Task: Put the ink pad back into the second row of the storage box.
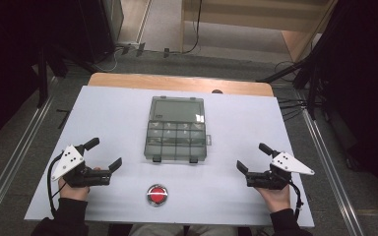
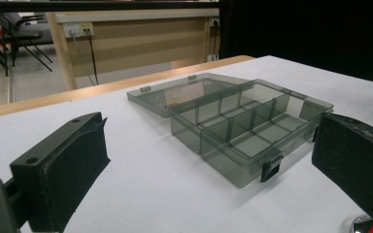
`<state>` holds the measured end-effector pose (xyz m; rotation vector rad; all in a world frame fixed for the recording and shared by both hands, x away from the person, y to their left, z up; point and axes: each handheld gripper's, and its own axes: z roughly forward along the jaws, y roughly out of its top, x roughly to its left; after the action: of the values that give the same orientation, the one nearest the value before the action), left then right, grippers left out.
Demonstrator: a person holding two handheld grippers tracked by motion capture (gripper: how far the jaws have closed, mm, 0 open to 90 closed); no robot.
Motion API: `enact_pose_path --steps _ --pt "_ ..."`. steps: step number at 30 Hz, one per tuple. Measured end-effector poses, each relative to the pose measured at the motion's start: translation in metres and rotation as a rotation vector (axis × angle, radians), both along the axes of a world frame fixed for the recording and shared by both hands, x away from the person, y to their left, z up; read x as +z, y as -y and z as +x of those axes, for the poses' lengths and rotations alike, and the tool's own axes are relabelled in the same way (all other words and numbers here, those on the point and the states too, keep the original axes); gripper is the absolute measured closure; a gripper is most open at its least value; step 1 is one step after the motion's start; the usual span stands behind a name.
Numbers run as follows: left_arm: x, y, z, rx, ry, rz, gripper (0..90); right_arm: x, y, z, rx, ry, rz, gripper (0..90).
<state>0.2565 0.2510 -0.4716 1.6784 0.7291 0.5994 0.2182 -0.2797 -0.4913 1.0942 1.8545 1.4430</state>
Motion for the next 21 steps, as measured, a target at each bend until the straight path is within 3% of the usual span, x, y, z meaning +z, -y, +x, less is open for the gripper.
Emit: enact_pose_path --steps 13,21 --pt "0.0 0.002 -0.002 -0.005 -0.002 -0.006 0.0 -0.005 -0.014 0.0 0.059 -0.032 -0.03 0.0" --pt "0.0 -0.002 -0.002 0.011 -0.01 -0.048 0.0 -0.007 -0.032 -0.001 0.128 -0.059 -0.053 0.0"
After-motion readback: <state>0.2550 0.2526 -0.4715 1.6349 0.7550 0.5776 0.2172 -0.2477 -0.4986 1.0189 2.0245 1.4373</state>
